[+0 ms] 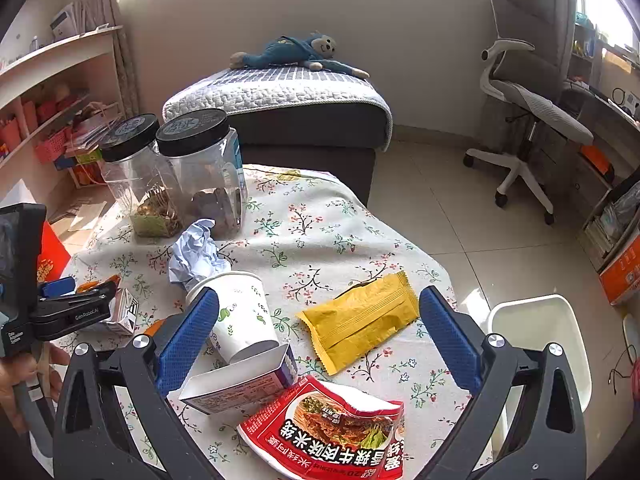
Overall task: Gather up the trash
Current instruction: 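Move the left tool to an orange peel while the right reaches the red noodle cup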
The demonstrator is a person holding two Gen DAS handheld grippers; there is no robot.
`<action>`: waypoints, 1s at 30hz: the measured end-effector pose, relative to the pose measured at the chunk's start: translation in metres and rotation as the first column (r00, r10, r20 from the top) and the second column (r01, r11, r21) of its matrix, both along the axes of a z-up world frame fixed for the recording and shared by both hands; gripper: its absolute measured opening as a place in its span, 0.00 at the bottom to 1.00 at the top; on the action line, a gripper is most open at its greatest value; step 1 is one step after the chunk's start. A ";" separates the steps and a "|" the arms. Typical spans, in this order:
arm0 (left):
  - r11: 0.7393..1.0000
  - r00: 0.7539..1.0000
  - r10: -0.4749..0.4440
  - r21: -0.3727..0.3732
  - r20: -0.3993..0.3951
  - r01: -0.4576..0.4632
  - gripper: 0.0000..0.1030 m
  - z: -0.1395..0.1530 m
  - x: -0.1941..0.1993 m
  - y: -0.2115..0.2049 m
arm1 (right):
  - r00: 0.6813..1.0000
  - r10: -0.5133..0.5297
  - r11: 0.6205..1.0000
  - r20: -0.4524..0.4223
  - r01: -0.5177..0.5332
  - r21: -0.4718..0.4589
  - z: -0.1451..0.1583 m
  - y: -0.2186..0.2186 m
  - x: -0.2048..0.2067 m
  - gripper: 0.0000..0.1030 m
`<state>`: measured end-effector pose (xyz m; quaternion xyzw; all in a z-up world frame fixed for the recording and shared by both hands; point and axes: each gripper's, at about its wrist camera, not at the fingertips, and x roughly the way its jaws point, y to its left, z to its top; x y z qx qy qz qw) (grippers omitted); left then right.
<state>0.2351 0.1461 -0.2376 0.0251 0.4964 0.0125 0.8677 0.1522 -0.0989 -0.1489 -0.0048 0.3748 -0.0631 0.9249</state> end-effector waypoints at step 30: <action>0.971 0.981 -0.146 -0.172 0.129 0.167 0.25 0.086 -0.078 -0.049 | 0.819 0.365 0.846 -0.443 -0.093 0.525 -0.124 -0.075 -0.007 0.94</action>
